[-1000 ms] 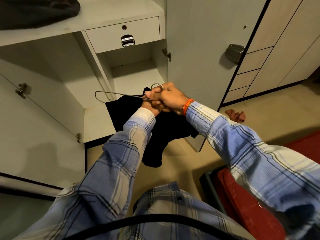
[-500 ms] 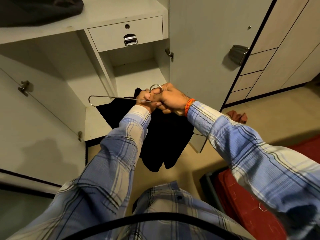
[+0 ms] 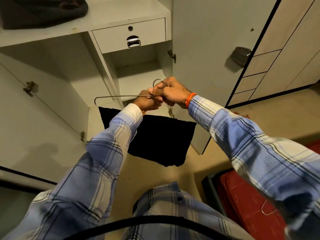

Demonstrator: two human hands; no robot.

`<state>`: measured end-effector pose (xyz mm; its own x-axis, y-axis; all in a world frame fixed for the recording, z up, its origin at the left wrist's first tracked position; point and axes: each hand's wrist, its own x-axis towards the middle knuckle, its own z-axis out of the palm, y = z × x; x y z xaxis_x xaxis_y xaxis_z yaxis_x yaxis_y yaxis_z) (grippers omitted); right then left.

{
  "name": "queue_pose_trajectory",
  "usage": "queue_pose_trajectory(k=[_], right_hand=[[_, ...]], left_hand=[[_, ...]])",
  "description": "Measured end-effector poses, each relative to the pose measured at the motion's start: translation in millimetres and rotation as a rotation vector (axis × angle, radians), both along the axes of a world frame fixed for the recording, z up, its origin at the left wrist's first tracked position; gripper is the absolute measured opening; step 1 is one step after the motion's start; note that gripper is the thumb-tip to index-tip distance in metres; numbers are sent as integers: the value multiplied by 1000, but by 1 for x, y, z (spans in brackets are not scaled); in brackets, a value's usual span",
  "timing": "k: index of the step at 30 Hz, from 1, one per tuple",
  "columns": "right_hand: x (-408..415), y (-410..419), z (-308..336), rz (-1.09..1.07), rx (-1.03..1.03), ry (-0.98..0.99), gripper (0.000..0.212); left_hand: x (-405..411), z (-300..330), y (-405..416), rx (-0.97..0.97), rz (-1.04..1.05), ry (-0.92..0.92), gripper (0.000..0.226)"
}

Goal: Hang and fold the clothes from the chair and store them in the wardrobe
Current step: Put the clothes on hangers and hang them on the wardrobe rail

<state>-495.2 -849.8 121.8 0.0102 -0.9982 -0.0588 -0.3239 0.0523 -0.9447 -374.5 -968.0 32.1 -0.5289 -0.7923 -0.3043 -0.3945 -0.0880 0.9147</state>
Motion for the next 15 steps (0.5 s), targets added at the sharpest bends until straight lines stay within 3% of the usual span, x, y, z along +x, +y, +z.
queue_pose_trajectory(k=[3, 5, 15], right_hand=[[1, -5, 2, -31, -7, 24, 38], [0, -7, 4, -45, -8, 35, 36], [2, -9, 6, -50, 44, -47, 40]], left_hand=[[4, 23, 14, -279, -265, -317, 8], [9, 31, 21, -420, -368, -442, 18], [16, 32, 52, -609, -474, -355, 19]])
